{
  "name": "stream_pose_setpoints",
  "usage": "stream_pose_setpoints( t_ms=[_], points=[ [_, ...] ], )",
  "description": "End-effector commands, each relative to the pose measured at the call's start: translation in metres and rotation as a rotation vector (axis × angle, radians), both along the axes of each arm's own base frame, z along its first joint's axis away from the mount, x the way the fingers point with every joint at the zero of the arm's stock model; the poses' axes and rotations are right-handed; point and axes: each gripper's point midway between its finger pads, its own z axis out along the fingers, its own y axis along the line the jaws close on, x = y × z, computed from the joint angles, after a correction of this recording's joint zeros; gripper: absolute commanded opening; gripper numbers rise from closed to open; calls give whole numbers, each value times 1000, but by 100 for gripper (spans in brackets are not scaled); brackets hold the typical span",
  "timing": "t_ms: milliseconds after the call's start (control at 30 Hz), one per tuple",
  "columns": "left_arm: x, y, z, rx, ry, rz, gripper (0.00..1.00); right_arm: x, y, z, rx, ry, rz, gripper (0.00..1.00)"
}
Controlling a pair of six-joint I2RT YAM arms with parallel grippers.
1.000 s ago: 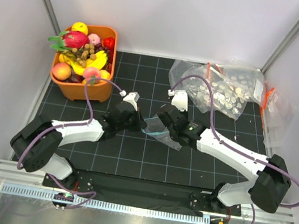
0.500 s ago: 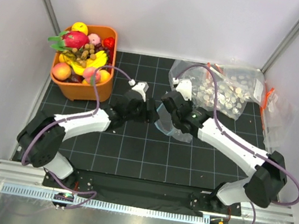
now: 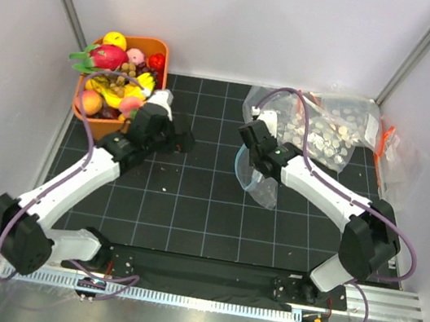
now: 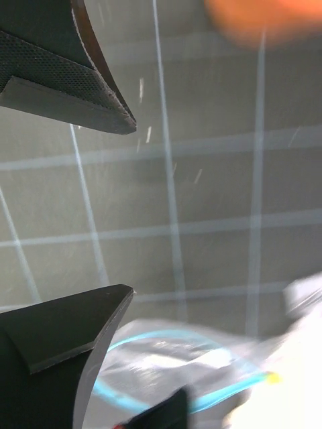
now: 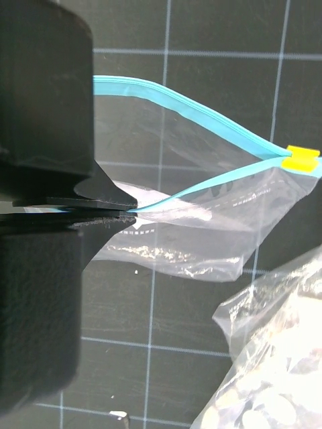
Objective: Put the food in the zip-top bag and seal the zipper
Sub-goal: Open the zipper of the food storage bag at the center of the board, then pick up the fake fruit from the bin.
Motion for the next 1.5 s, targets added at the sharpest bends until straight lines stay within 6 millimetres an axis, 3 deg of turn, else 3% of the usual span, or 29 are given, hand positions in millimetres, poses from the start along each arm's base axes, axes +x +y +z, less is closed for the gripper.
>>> stream_pose_setpoints(
  t_ms=[0,100,200,367,700,767,800,833,867,967,1200,1267,1300,1333,1367,1400,1467],
  points=[
    [6,67,40,157,-91,209,100,9,16,21,52,-49,45,1],
    [6,113,52,281,-115,370,99,10,19,20,52,-45,61,1],
    [14,135,57,323,-112,452,99,11,23,22,59,-41,78,1],
    [38,157,60,401,-86,538,99,11,26,26,68,-37,95,1],
    [83,186,17,462,22,592,99,6,29,25,91,-24,109,1],
    [89,189,11,442,31,586,96,5,28,27,96,-27,109,1],
    [93,183,10,413,32,558,90,5,27,26,94,-26,108,1],
    [94,180,10,403,28,550,74,5,27,27,97,-27,106,1],
    [95,173,14,369,17,521,65,5,27,28,96,-30,108,1],
    [91,162,29,280,-57,492,45,4,25,28,90,-29,104,1],
    [71,128,68,76,-171,347,37,2,29,29,104,-21,118,1],
    [60,104,66,-17,-163,244,37,2,31,31,116,-21,126,1],
    [57,95,79,-78,-201,219,37,2,32,33,124,-23,132,1],
    [48,70,81,-147,-194,111,37,2,33,35,131,-25,135,1],
    [41,60,74,-179,-178,74,37,1,35,37,139,-24,145,1],
    [38,48,83,-242,-196,36,37,1,36,38,143,-21,149,1],
    [23,13,81,-307,-184,-92,36,0,40,42,154,-20,160,1]
  ],
)
